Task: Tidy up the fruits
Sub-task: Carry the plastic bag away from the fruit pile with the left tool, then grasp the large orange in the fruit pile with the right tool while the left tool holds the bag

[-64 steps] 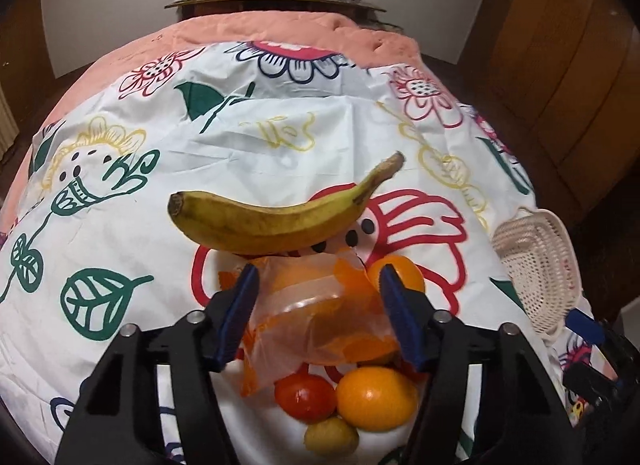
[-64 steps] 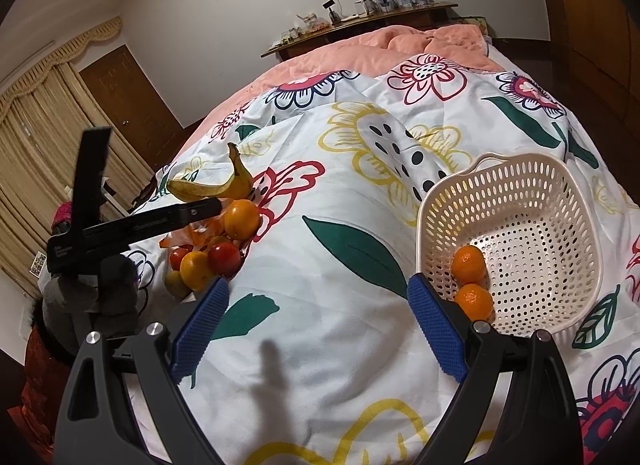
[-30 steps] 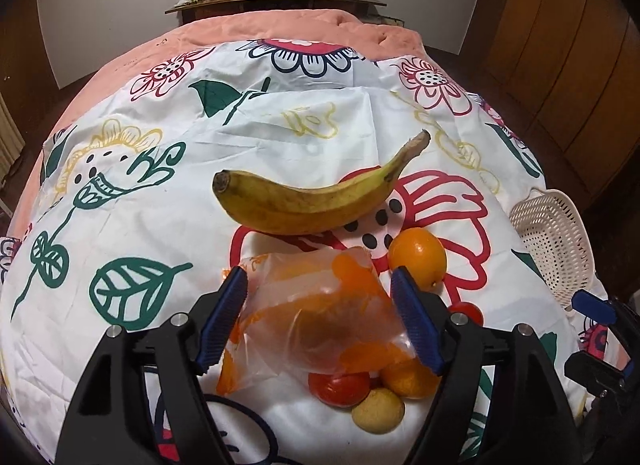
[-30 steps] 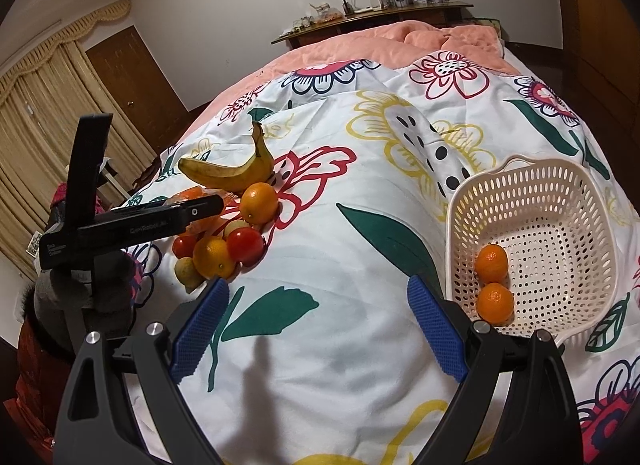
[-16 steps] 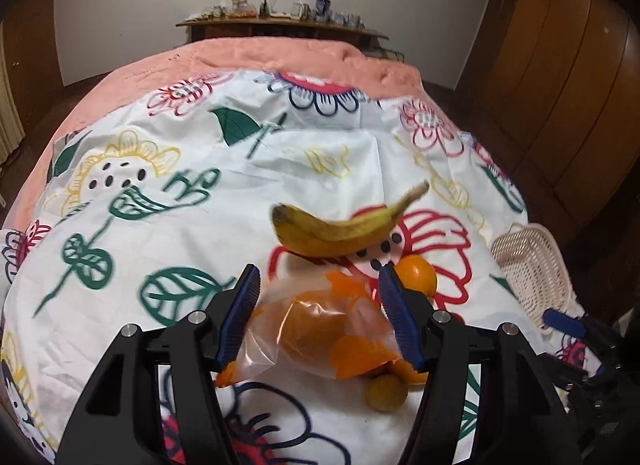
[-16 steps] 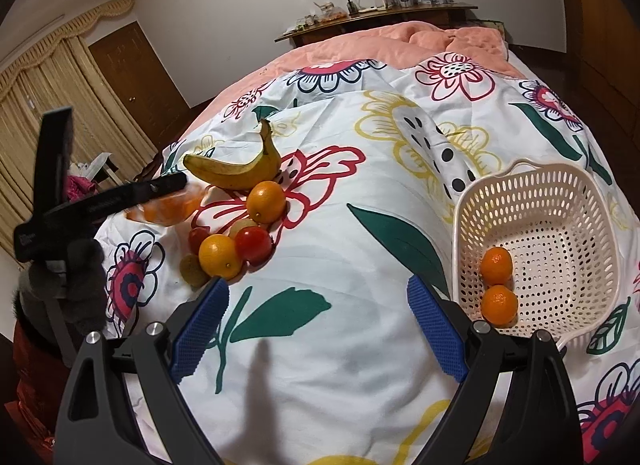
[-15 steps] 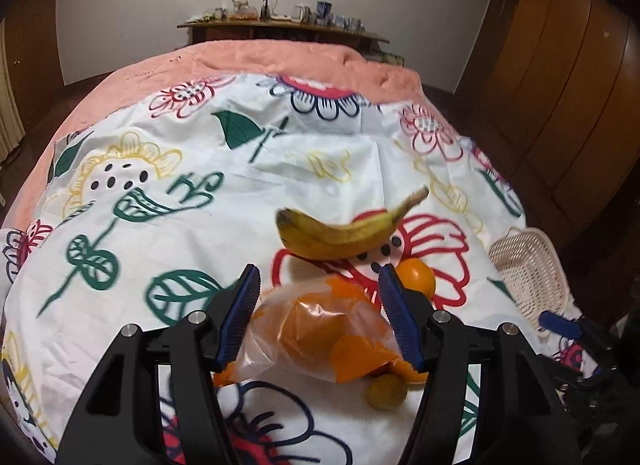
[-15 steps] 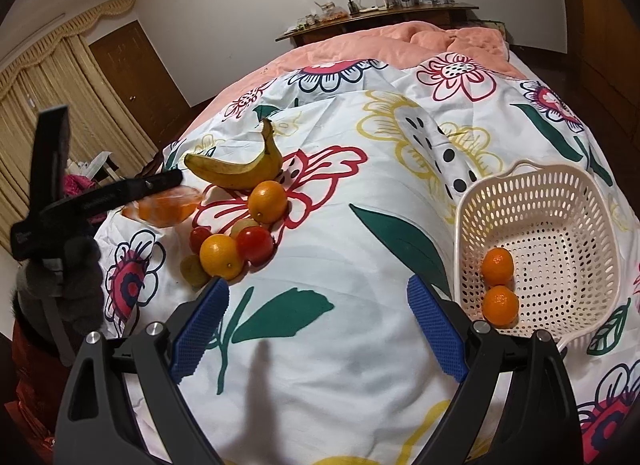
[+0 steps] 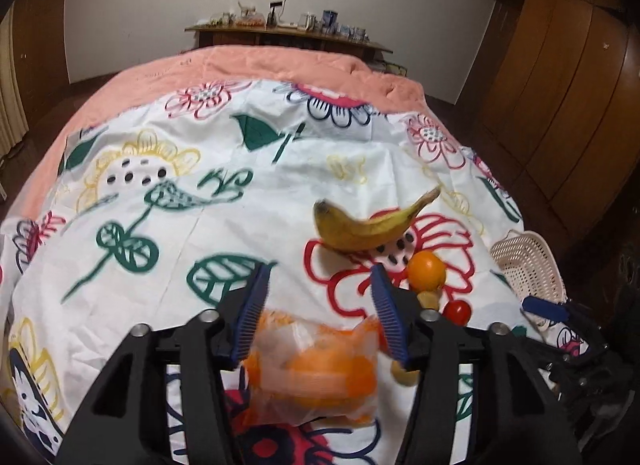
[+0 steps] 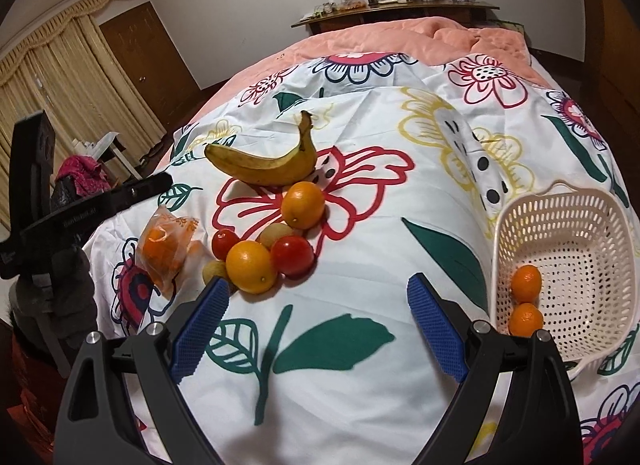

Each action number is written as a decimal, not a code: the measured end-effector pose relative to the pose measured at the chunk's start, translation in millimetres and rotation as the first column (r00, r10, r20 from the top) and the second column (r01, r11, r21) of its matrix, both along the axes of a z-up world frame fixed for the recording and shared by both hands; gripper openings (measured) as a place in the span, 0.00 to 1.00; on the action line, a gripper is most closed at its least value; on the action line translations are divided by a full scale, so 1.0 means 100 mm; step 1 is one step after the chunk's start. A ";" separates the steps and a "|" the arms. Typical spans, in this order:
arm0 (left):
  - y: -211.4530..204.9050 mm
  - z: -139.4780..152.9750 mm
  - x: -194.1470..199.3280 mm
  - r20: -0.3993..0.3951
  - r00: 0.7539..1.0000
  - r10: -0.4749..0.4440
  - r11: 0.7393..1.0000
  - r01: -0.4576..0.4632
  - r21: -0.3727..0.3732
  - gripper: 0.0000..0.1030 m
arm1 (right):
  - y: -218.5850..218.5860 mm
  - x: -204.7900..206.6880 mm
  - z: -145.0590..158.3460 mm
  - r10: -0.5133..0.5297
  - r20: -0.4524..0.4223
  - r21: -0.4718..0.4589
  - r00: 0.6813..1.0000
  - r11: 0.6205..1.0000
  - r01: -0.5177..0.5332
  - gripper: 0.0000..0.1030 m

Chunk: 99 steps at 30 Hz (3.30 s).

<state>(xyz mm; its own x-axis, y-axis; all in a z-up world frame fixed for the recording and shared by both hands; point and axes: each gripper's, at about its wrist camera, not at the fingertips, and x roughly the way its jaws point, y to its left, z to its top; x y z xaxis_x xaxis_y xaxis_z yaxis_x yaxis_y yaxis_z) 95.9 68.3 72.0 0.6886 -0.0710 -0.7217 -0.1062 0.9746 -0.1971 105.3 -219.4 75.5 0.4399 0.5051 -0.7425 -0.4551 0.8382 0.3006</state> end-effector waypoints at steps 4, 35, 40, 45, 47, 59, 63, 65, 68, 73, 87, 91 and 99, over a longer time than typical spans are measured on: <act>0.01 -0.10 -0.07 -0.012 1.000 -0.017 1.000 0.017 -0.015 0.71 | 0.05 0.01 -0.02 -0.006 -0.009 -0.003 1.000 1.000 0.006 0.88; -0.01 -0.01 -0.37 0.097 0.994 -0.054 0.995 0.045 0.094 0.49 | 0.47 0.07 -0.06 0.143 0.007 -0.226 0.990 0.964 -0.138 0.52; 0.01 -0.05 -0.37 0.095 0.994 -0.057 0.995 0.049 0.088 0.50 | 0.51 0.15 -0.07 0.141 0.001 -0.245 0.990 0.960 -0.136 0.50; 0.04 -0.18 -0.39 0.065 0.996 -0.060 0.995 0.055 0.084 0.72 | 0.52 0.11 -0.05 0.147 0.005 -0.225 0.989 0.964 -0.142 0.50; 0.04 -0.26 -0.39 0.044 0.997 -0.069 0.995 0.065 0.072 0.77 | 0.54 0.06 -0.03 0.162 0.010 -0.213 0.987 0.964 -0.157 0.50; -0.15 -0.52 -0.24 -0.011 0.994 -0.110 0.980 0.110 0.164 0.77 | 0.63 -0.15 -0.02 0.223 -0.002 -0.178 0.975 0.959 -0.220 0.50; -0.12 -0.43 -0.31 0.021 0.994 -0.108 0.984 0.104 0.145 0.66 | 0.62 -0.16 -0.04 0.227 -0.015 -0.167 0.974 0.960 -0.227 0.50; -0.12 -0.38 -0.35 0.035 0.994 -0.106 0.984 0.100 0.145 0.63 | 0.63 -0.18 -0.05 0.235 -0.019 -0.165 0.972 0.958 -0.235 0.50; -0.08 -0.28 -0.41 0.061 0.994 -0.091 0.986 0.081 0.145 0.63 | 0.67 -0.23 -0.05 0.259 -0.022 -0.167 0.966 0.952 -0.259 0.50; 0.01 -0.10 -0.51 0.112 0.991 -0.066 0.989 0.050 0.138 0.63 | 0.75 -0.24 -0.08 0.278 -0.028 -0.170 0.960 0.945 -0.278 0.50; 0.04 -0.04 -0.58 0.134 0.990 -0.054 0.992 0.038 0.120 0.63 | 0.93 0.11 -0.13 0.239 -0.085 -0.203 0.967 0.946 -0.252 0.50; 0.07 -0.03 -0.59 0.140 0.989 -0.050 0.993 0.034 0.116 0.63 | 0.96 0.24 -0.12 0.242 -0.114 -0.166 0.964 0.952 -0.258 0.50; 0.12 -0.04 -0.60 0.140 0.990 -0.035 0.994 0.020 0.105 0.63 | 0.85 0.18 -0.19 0.256 -0.138 -0.148 0.957 0.950 -0.275 0.50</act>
